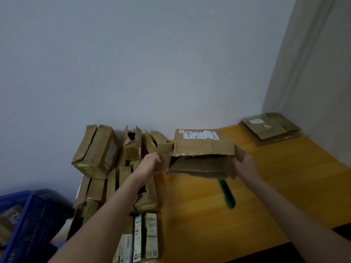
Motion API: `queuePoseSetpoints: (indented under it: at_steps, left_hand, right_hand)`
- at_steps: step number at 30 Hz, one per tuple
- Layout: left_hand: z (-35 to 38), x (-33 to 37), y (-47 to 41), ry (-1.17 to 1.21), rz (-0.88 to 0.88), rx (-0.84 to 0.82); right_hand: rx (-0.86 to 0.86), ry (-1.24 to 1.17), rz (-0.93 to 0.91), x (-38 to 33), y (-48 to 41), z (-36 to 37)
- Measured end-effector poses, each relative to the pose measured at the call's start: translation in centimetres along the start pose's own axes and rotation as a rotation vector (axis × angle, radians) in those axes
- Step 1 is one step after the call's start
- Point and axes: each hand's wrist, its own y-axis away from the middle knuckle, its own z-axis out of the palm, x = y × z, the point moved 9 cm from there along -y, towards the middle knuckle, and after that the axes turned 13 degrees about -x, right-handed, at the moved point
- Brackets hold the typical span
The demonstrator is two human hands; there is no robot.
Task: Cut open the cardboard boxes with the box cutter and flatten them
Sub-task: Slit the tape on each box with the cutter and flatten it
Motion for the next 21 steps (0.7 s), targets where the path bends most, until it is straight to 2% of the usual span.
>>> queuePoseSetpoints:
  at_steps: [3, 5, 7, 10, 14, 16, 19, 21]
  left_hand:
    - [0.7, -0.9, 0.4, 0.292, -0.071, -0.177]
    - [1.1, -1.2, 0.4, 0.258, -0.129, -0.223]
    - [1.5, -1.3, 0.3, 0.18, -0.18, -0.217]
    - [1.4, -0.9, -0.3, 0.268, -0.179, -0.135]
    - [1.3, 0.0, -0.5, 0.261, -0.192, -0.124]
    - [1.1, 0.1, -0.4, 0.254, -0.226, -0.141]
    - [1.1, 0.5, -0.4, 0.268, -0.241, -0.198]
    - [0.8, 0.7, -0.5, 0.294, -0.217, -0.19]
  right_hand:
    - [-0.044, -0.09, 0.026, 1.2, 0.1, 0.0]
    - [-0.087, -0.123, 0.051, 2.3, -0.1, 0.5]
    - [-0.161, -0.132, 0.078, 3.2, -0.3, 1.5]
    - [-0.337, -0.203, 0.123, 4.4, -0.1, 3.4]
    - [-0.526, -0.297, 0.21, 6.2, 0.6, 4.6]
    - [-0.514, -0.243, 0.223, 6.8, 0.6, 4.4]
    - [-0.44, -0.068, 0.141, 6.1, 0.3, 3.7]
    - [-0.506, -0.025, 0.086, 5.1, 0.4, 4.2]
